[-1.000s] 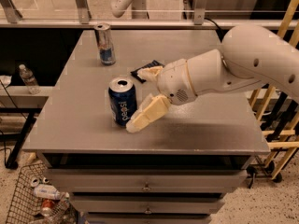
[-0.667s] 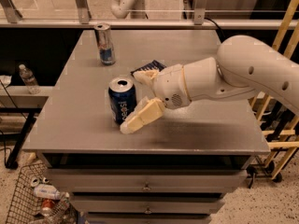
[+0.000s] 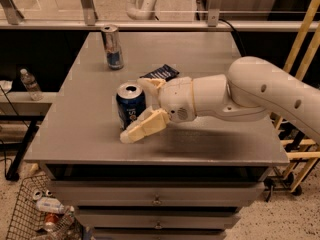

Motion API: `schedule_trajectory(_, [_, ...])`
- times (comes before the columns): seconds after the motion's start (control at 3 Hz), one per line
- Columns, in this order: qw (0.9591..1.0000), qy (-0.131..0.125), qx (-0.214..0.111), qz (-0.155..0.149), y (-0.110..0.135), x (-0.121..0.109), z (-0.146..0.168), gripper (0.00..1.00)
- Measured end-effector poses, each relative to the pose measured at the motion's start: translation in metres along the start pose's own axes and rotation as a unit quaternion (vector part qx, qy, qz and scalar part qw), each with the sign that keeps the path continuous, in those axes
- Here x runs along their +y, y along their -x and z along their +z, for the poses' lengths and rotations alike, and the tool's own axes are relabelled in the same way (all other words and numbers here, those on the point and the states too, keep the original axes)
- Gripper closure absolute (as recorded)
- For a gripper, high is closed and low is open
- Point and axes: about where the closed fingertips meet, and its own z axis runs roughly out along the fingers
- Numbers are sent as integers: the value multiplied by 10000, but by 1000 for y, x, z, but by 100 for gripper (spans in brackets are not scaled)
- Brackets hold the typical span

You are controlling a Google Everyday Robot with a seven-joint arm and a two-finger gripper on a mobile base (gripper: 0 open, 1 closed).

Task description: Knock pepsi can over

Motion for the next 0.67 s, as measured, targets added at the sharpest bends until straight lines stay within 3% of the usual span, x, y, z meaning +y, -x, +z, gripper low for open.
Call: schedule_trajectory(0.67, [9994, -1, -311, 127, -5, -1, 9, 0])
